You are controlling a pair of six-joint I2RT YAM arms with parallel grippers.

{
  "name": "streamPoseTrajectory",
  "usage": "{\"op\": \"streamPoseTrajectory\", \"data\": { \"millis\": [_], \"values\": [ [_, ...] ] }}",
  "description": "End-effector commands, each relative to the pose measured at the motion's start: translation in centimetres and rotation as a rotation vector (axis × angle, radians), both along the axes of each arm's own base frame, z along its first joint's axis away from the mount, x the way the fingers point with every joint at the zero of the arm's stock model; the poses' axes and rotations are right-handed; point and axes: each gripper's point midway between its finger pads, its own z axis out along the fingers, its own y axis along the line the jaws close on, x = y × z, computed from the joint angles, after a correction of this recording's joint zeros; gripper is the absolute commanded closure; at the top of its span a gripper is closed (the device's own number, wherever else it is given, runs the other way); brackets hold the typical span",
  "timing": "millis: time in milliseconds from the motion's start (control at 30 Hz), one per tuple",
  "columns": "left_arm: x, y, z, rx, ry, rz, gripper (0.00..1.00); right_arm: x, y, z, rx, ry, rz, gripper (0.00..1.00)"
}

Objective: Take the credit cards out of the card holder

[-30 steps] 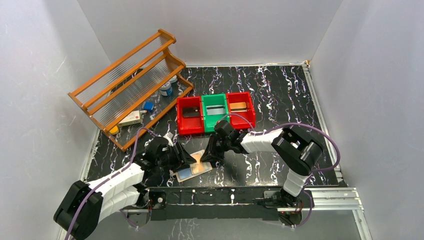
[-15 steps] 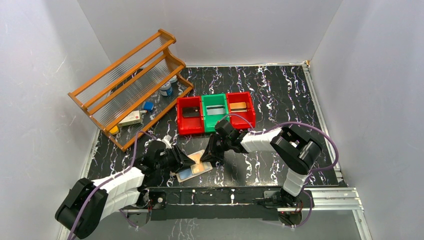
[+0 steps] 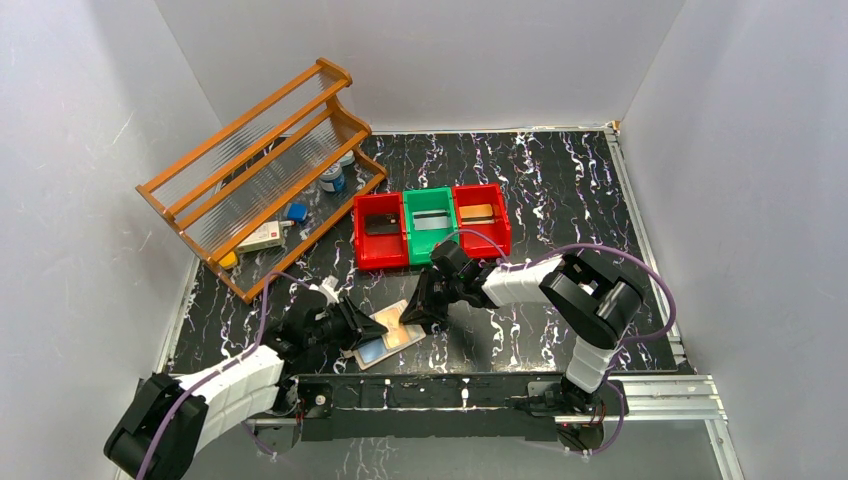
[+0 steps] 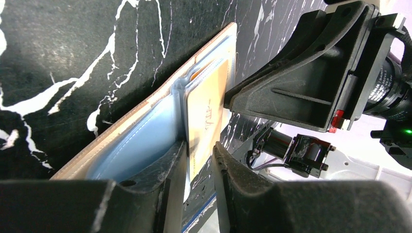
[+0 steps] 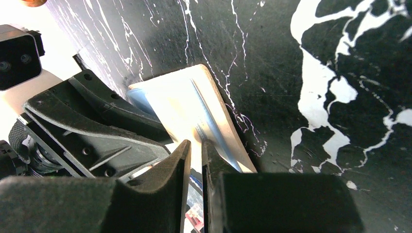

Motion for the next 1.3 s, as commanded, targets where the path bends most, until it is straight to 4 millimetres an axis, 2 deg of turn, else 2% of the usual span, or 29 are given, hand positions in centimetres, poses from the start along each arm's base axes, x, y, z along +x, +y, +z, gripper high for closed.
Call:
{"op": "streamPoseTrajectory", "data": {
  "millis": [0, 167, 433, 567, 600, 700, 1267],
  "values": [
    [0.8, -1.2, 2.8, -0.098, -0.08, -0.019, 0.78, -2.4, -3.6, -5.3, -0.205, 0.075, 0.0, 0.76],
    [1.0, -1.6, 3.1, -0.112, -0.09, -0.032, 0.83, -2.3, -3.5, -5.2, -0.201, 0.073, 0.005, 0.76],
    [1.4, -2.1, 3.3, -0.127, -0.096, -0.046, 0.82, -2.5, -3.4, -5.3, -0.196, 0.078, 0.014, 0.76],
    [1.4, -1.7, 2.5, -0.072, -0.064, -0.042, 0.99, -2.4, -3.5, -5.3, -0.203, 0.072, 0.008, 0.76],
    [1.2, -1.3, 1.9, -0.031, -0.042, -0.041, 1.0, -2.3, -3.6, -5.3, -0.207, 0.07, 0.005, 0.76],
    [0.7, -0.3, 0.5, 0.061, 0.006, -0.036, 1.0, -2.1, -3.9, -5.2, -0.225, 0.057, -0.009, 0.76],
    [-0.2, 1.6, -0.1, 0.157, 0.021, -0.012, 1.0, -1.7, -4.6, -5.5, -0.269, 0.041, -0.032, 0.76]
  ]
}}
